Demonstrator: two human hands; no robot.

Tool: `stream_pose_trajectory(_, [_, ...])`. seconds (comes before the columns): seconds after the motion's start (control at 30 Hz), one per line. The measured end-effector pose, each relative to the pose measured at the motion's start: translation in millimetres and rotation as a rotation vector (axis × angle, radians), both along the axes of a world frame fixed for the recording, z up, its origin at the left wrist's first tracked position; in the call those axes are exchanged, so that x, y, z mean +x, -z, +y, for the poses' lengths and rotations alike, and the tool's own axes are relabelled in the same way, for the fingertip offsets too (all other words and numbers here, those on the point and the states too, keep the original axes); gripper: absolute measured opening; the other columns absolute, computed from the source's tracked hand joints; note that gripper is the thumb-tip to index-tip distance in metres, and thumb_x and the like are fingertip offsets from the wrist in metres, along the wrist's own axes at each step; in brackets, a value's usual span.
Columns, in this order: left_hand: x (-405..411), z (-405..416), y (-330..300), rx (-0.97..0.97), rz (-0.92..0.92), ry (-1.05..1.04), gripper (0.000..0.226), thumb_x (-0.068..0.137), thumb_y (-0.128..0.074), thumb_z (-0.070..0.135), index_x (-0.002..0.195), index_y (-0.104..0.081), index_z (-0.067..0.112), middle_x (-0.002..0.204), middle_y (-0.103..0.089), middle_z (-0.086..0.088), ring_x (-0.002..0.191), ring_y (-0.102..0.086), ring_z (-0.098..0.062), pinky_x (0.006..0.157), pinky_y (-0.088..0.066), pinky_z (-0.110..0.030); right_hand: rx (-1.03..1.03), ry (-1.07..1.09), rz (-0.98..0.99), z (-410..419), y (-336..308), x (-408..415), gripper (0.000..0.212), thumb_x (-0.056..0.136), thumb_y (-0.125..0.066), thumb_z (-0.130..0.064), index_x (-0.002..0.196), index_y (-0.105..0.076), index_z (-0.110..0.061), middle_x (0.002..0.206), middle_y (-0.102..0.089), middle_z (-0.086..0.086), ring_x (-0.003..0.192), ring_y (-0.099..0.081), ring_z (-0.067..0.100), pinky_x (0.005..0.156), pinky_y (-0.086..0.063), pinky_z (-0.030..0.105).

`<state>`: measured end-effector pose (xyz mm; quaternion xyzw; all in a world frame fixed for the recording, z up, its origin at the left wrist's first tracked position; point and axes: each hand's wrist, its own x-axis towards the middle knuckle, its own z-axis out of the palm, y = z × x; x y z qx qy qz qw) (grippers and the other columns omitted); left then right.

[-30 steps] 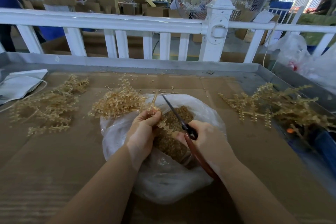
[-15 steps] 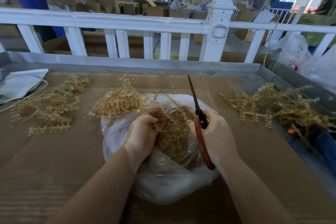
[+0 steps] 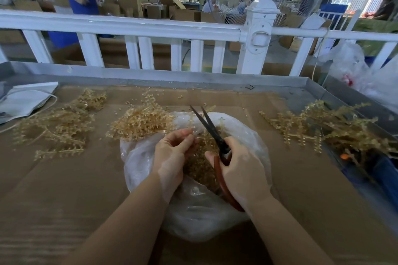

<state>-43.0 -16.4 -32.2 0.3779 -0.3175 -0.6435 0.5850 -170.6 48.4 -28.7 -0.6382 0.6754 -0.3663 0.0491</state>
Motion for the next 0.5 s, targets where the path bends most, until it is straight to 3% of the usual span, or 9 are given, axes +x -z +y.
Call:
stream_pose_trajectory(0.17, [-3,3,2,-0.037,-0.105,-0.006,0.012,0.089,-0.056,-0.003,0.087,-0.057,0.009,0.079,-0.064,-0.007,0.068,-0.067,-0.011,0.064,-0.057,-0.022,0.053,0.058,0.11,-3,12,3,0.032,0.09,-0.053,-0.053,0.108,-0.051,-0.027,0.101,-0.061,-0.004,0.096,-0.057,0.014,0.083,-0.047,0.026])
stream_pose_trajectory(0.33, [-2,5,6,-0.078,-0.235,-0.044,0.015,0.092,-0.057,0.002,0.092,-0.051,0.016,0.099,-0.064,-0.018,0.092,-0.067,-0.027,0.079,-0.056,-0.035,0.072,0.106,0.168,-6,18,5,0.035,0.089,-0.052,-0.056,0.109,-0.05,-0.028,0.102,-0.06,-0.003,0.098,-0.055,0.015,0.074,-0.038,0.022])
stream_pose_trajectory(0.4, [-2,7,6,-0.114,-0.212,-0.034,0.019,0.092,-0.054,-0.002,0.09,-0.048,0.016,0.098,-0.063,-0.021,0.089,-0.068,-0.026,0.073,-0.057,-0.03,0.075,0.119,0.182,-7,20,6,0.035,0.089,-0.052,-0.056,0.109,-0.05,-0.027,0.1,-0.06,-0.003,0.097,-0.055,0.016,0.071,-0.035,0.022])
stream_pose_trajectory(0.5, [-1,9,5,-0.146,-0.279,-0.033,0.019,0.09,-0.055,-0.004,0.083,-0.058,0.013,0.093,-0.065,-0.017,0.091,-0.066,-0.029,0.077,-0.056,-0.033,0.073,0.13,0.183,-7,21,5,0.035,0.088,-0.053,-0.056,0.108,-0.051,-0.028,0.098,-0.06,-0.003,0.096,-0.056,0.016,0.069,-0.035,0.022])
